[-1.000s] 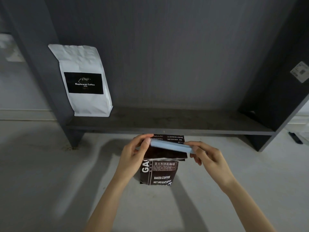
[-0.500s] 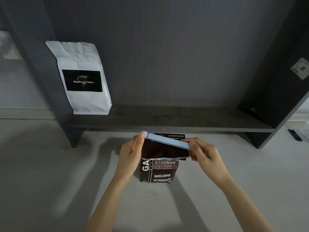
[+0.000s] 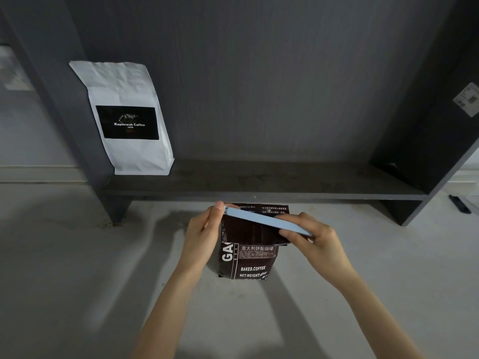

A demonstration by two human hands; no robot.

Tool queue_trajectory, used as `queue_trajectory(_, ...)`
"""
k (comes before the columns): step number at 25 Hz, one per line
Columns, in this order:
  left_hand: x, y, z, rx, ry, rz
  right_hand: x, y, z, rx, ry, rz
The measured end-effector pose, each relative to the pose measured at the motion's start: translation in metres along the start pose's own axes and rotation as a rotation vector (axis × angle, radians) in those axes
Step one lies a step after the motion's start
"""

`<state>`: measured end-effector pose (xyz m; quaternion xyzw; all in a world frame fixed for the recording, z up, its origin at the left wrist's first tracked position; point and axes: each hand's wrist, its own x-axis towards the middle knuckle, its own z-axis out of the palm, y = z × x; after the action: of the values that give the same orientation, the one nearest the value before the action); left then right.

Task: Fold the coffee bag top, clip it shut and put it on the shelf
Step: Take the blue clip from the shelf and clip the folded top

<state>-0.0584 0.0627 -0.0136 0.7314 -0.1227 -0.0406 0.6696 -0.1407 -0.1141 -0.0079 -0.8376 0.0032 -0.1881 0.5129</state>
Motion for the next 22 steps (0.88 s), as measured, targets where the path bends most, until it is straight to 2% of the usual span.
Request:
queue_trajectory(5, 0.002, -0.003, 0.0, -0.052, 0.026, -0.088, -0.003, 0.002, 0.004, 0.112, -0.027, 0.007)
queue_trajectory(10, 0.007, -0.006, 0.001, -0.019, 0.024, -0.066, -0.004, 0.004, 0.001, 0.055, -0.092, 0.126)
queue_trajectory(16, 0.007, -0.003, 0.004, -0.04, 0.028, -0.056, -0.013, 0.0, -0.015, 0.136, -0.141, 0.081)
queue_trajectory(22, -0.001, -0.003, -0.003, -0.065, -0.106, 0.042, -0.009, 0.003, -0.029, 0.215, 0.026, 0.136)
